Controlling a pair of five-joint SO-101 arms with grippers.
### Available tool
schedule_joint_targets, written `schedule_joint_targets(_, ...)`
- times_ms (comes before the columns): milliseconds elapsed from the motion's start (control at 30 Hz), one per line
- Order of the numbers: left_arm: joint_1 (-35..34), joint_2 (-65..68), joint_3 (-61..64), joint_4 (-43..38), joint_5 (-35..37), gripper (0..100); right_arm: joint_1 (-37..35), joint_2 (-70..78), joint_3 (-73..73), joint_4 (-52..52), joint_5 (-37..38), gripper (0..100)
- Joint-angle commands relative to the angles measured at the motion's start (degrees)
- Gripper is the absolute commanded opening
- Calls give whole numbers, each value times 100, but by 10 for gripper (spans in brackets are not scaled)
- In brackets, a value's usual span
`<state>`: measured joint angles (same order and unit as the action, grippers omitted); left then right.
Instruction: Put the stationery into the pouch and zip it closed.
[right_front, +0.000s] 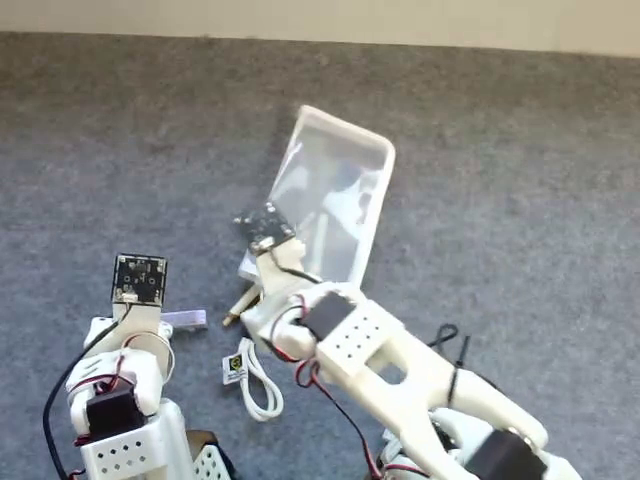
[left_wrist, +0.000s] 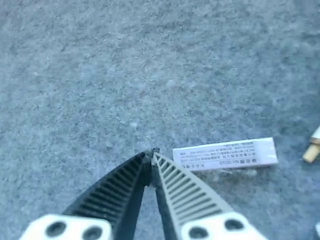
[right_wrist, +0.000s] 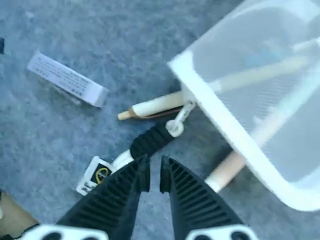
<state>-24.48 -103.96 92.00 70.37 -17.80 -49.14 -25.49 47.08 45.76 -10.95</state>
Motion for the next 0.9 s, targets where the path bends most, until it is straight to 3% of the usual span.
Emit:
schedule_joint_targets(0, -48, -22, -277, -97, 53, 7, -180, 453, -787, -145, -246, 49)
schedule_joint_targets(167, -48, -22, -277, -97, 53, 8, -242, 1042, -1235, -136, -545, 61)
schedule_joint_targets(333, -48, -22, -277, -88, 62, 8, -321, 1473, -1429, 207, -949, 193)
schedule_joint_targets(867, -40, -13, -189, -97, 62, 8, -470, 2501, -1622, -163, -967, 191)
